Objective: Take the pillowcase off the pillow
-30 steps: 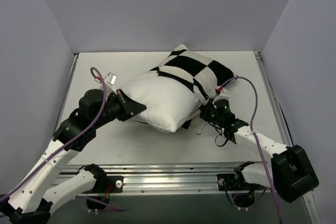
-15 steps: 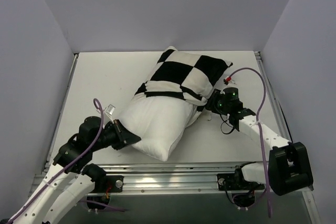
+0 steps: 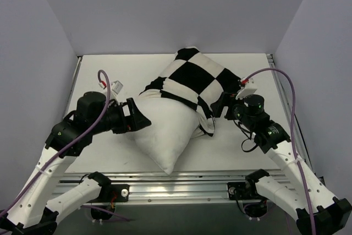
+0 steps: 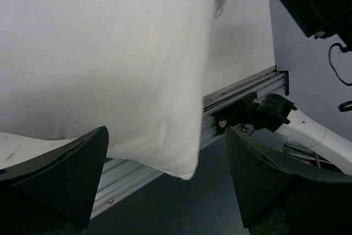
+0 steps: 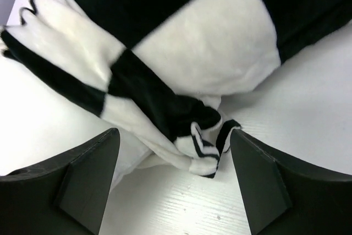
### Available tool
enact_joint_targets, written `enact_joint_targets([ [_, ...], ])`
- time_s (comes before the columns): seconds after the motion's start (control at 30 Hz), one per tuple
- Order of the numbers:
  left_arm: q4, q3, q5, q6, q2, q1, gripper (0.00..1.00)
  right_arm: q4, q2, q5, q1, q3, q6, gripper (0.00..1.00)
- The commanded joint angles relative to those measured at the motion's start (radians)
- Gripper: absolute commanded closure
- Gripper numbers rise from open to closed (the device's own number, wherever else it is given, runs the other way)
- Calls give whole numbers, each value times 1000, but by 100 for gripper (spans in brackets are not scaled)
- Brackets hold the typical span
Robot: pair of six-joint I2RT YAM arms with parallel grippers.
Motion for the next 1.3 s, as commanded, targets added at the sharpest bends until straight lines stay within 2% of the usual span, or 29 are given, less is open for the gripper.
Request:
enact_joint_targets([
  [0.0, -23, 133, 28, 91, 24, 5, 6, -70, -19, -13, 6, 53, -100, 22],
  [0.1, -49, 201, 52, 121, 39, 7, 6, -74, -10, -39, 7, 69, -122, 20],
  [0.17, -77, 229, -63, 156, 55, 7, 6, -63, -4, -71, 7, 67, -131, 20],
  [0.23, -89, 230, -117, 186, 73, 10, 6, -31, -1, -104, 6, 64, -127, 20],
  [0.43, 87, 100, -148, 295, 202, 101, 6, 23, 35, -185, 29, 75, -133, 19],
  [0.63, 245, 42, -27, 366, 340, 241, 6, 40, 88, -165, 84, 109, -147, 19],
  [0.83, 297, -38, 48, 381, 409, 258, 6, 77, 157, -145, 162, 162, -172, 19],
  [0.9, 333, -73, 78, 380, 421, 260, 0, 69, 208, -113, 200, 203, -192, 19],
  [0.97, 374, -136, 117, 366, 421, 260, 14, 61, 269, -96, 224, 277, -231, 19],
  [1.0, 388, -156, 125, 362, 418, 260, 33, 54, 292, -95, 243, 306, -243, 19],
  [1.1, 423, -218, 142, 346, 394, 260, 64, 35, 395, -95, 277, 426, -294, 17],
  [1.13, 426, -224, 145, 345, 377, 260, 83, 28, 457, -98, 286, 458, -307, 16],
  [1.2, 426, -233, 133, 348, 357, 258, 97, -6, 524, -101, 311, 559, -353, 16],
  [1.27, 425, -232, 125, 354, 326, 258, 98, -47, 623, -96, 355, 666, -383, 15],
])
